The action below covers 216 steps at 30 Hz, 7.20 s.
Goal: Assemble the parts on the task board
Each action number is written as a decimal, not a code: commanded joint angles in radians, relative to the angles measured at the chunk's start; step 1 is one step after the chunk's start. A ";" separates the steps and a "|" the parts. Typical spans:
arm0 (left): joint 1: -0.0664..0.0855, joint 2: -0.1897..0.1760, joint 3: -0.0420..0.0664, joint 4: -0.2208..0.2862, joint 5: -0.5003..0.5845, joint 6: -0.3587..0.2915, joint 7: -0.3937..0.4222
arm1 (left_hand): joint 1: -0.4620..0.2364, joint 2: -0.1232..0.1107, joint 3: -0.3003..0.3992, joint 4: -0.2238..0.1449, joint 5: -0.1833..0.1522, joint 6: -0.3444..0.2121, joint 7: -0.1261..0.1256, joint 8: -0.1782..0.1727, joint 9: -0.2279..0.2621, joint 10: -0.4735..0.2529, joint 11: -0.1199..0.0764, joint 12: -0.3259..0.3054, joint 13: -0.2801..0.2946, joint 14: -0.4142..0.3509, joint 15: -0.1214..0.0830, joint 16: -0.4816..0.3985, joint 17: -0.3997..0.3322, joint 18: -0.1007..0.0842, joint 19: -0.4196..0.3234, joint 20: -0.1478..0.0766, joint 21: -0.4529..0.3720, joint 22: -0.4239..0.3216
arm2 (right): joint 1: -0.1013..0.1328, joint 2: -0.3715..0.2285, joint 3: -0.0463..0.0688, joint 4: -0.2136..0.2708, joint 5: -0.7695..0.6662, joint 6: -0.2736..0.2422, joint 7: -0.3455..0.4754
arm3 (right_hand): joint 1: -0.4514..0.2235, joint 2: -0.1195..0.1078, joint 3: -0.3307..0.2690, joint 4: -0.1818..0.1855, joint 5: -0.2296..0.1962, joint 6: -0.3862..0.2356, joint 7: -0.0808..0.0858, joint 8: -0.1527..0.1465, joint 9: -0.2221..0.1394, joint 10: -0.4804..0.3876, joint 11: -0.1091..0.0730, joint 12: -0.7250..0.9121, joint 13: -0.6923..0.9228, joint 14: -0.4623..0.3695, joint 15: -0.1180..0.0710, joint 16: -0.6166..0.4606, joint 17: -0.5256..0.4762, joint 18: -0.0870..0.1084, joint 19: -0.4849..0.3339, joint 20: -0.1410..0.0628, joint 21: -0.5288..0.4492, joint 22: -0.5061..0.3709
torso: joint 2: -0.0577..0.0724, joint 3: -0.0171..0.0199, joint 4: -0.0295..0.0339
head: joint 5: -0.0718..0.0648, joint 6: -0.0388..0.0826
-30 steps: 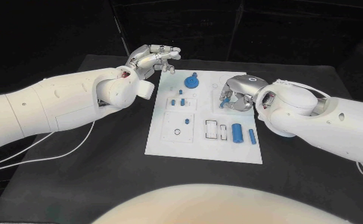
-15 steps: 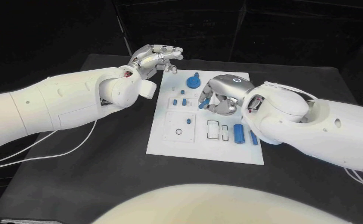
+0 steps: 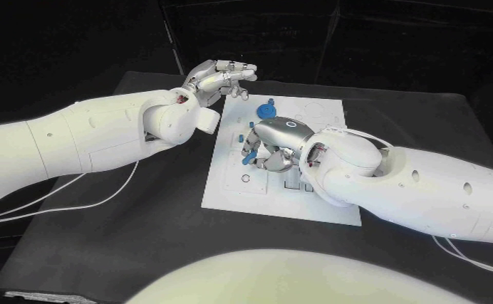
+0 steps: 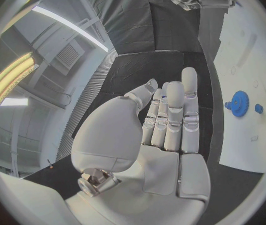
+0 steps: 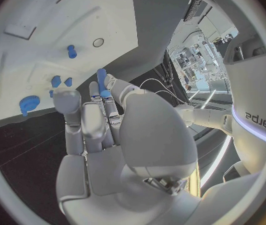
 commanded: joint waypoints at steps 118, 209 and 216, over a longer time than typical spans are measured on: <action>0.003 0.006 0.001 -0.009 0.001 0.023 0.001 | -0.005 -0.005 0.007 0.002 0.003 -0.010 0.004 0.007 -0.001 -0.012 0.001 0.009 -0.002 -0.006 0.001 -0.006 -0.001 0.012 0.005 0.000 -0.008 -0.002 | -0.042 -0.033 -0.049 -0.010 -0.038 -0.114 0.061 | -0.100 -0.043 -0.118 0.002 0.034 -0.186 0.038 -0.031 -0.005 -0.212 0.025 -0.035 -0.017 -0.060 0.042 -0.069 -0.156 0.013 -0.117 0.046 -0.119 -0.193 | -0.001 0.0002 -0.0013 | 0.005 0.000; 0.002 -0.015 0.000 0.001 0.000 0.049 -0.024 | -0.008 -0.004 0.009 0.004 0.004 -0.012 0.004 0.010 -0.001 -0.015 0.001 0.013 -0.003 -0.004 0.002 -0.001 0.005 0.012 0.008 0.000 -0.009 -0.003 | -0.087 -0.370 -0.024 0.116 0.089 0.061 -0.391 | -0.305 0.044 -0.671 0.302 0.162 -0.108 -0.061 0.306 0.190 0.187 -0.087 1.085 1.172 0.070 -0.045 0.235 0.430 -0.057 0.073 -0.030 0.161 0.227 | -0.008 0.0002 -0.0174 | -0.136 0.000; 0.002 -0.015 0.000 0.001 -0.008 0.053 -0.026 | -0.008 -0.004 0.009 0.004 0.004 -0.012 0.004 0.010 -0.001 -0.015 0.001 0.013 -0.003 -0.004 0.002 -0.001 0.005 0.012 0.008 0.000 -0.009 -0.003 | -0.089 -0.362 -0.024 0.108 0.086 0.044 -0.394 | -0.264 0.075 -0.663 0.297 0.249 -0.130 -0.063 0.331 0.235 0.187 -0.089 1.082 1.179 0.071 -0.047 0.235 0.435 -0.057 0.074 -0.032 0.162 0.230 | -0.009 -0.0006 -0.0195 | -0.132 0.000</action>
